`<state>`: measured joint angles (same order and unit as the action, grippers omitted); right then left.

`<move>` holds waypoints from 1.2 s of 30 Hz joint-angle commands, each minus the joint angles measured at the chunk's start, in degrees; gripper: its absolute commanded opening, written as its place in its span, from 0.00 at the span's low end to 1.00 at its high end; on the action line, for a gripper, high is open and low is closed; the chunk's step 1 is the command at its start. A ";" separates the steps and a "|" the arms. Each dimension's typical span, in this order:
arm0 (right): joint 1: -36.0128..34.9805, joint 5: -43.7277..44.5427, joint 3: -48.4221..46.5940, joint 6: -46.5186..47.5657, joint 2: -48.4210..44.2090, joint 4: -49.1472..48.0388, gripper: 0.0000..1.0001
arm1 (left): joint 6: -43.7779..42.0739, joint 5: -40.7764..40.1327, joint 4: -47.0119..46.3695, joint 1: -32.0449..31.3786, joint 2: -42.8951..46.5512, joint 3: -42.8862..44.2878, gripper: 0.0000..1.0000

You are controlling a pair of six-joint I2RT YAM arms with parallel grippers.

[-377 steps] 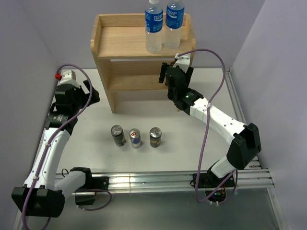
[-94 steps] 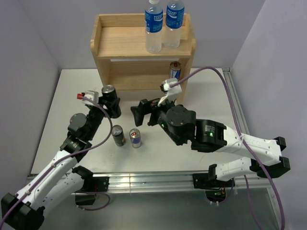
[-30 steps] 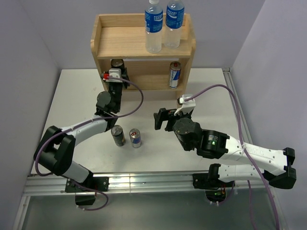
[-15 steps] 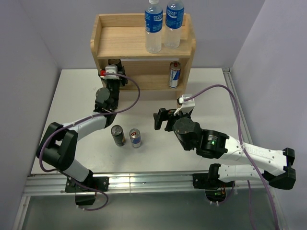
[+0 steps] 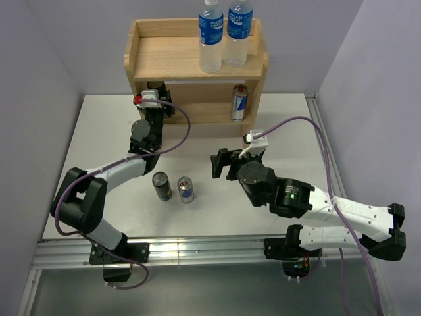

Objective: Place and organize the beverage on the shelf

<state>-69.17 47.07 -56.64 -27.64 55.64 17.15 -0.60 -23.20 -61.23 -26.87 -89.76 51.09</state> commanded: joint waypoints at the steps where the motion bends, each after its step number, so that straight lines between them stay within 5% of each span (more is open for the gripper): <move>1: 0.35 1.01 0.83 -0.93 -1.67 -1.50 0.99 | 2.27 -1.32 -1.44 1.56 0.46 3.14 0.20; 10: 0.26 1.18 0.92 -1.10 -2.29 -1.24 0.99 | 1.39 1.23 2.78 1.56 0.99 3.93 0.39; 19: 0.35 1.45 1.18 -1.19 -3.25 -1.06 0.99 | 1.48 2.28 5.15 1.47 1.25 3.31 0.75; 36: 0.26 1.10 1.45 -1.01 -4.31 -1.15 0.99 | 1.22 0.44 6.65 0.95 5.55 0.15 0.97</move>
<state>-69.12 47.29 -55.79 -27.86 52.60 17.23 0.51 -18.90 -53.93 -27.51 -87.96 51.99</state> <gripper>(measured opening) 0.990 0.961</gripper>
